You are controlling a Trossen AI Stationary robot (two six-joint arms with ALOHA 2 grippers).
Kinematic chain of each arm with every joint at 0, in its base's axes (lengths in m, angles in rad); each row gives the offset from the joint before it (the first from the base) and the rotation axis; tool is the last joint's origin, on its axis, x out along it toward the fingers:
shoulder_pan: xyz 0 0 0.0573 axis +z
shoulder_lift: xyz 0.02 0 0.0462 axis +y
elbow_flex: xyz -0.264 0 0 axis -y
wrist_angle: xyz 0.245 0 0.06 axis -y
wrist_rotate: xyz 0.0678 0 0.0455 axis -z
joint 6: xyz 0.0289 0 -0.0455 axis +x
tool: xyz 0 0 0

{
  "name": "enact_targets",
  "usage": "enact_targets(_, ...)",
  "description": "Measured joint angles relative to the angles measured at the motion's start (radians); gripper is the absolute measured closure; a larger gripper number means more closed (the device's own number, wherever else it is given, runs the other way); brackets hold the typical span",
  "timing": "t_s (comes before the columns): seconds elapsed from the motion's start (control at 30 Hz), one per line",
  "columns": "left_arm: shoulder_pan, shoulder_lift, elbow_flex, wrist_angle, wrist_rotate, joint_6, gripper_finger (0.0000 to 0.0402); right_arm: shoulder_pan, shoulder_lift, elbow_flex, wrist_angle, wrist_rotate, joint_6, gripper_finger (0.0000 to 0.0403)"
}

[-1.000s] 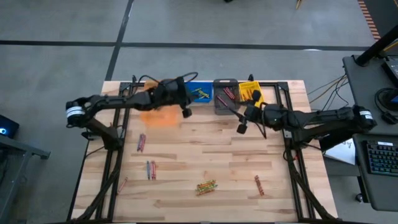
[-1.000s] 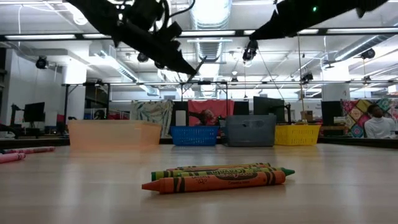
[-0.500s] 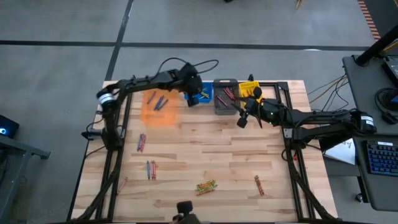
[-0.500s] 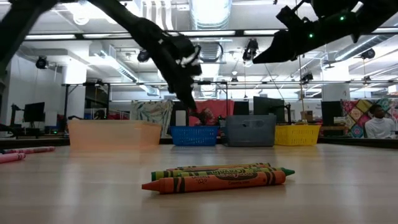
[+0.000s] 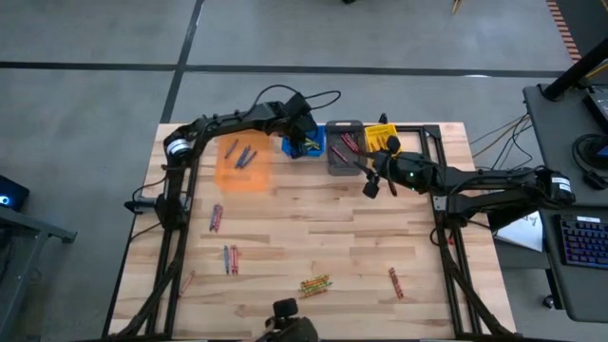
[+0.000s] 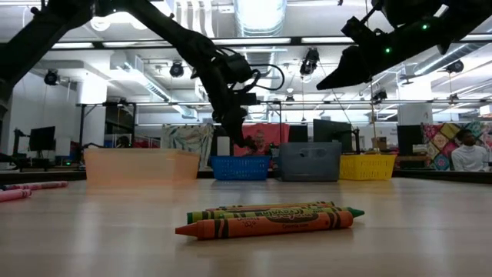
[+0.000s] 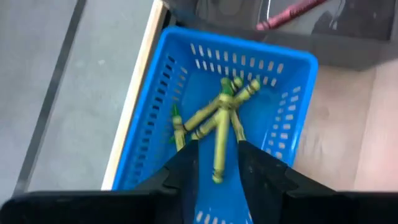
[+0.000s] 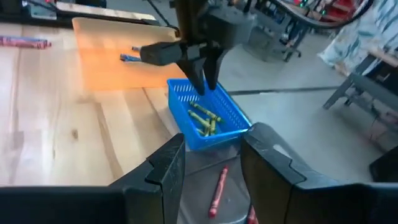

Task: Sort crayons
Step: Put the orange crayon into the yellow bin

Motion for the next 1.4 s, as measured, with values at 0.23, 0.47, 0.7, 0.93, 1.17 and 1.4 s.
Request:
enact_targets(0.23, -0.02, -0.052, -0.007, -0.057, 0.0, -0.065, 0.03, 0.0, 0.002, 0.002, -0.02, -0.066, 0.23, 0.0259)
enact_targets(0.47, -0.101, -0.206, -0.133, 0.016, 0.059, -0.144, 0.0323, 0.0, 0.022, 0.002, -0.035, -0.28, 0.612, 0.0259)
enact_targets(0.7, -0.232, -0.442, -0.434, 0.337, 0.06, -0.247, 0.0336, 0.085, 0.052, 0.046, -0.039, -0.438, 0.849, 0.0259)
enact_targets(0.93, -0.34, -0.637, -0.663, 0.561, 0.054, -0.344, 0.0337, 0.22, 0.176, 0.192, -0.157, -0.441, 0.952, 0.0259)
enact_targets(1.17, -0.415, -0.798, -0.831, 0.67, 0.05, -0.371, 0.0337, 0.311, 0.35, 0.438, -0.758, -0.443, 0.985, 0.0259)
enact_targets(1.4, -0.414, -0.885, -0.932, 0.803, 0.05, -0.37, 0.0337, 0.375, 0.49, 0.595, -1.195, -0.452, 1.198, 0.0259)
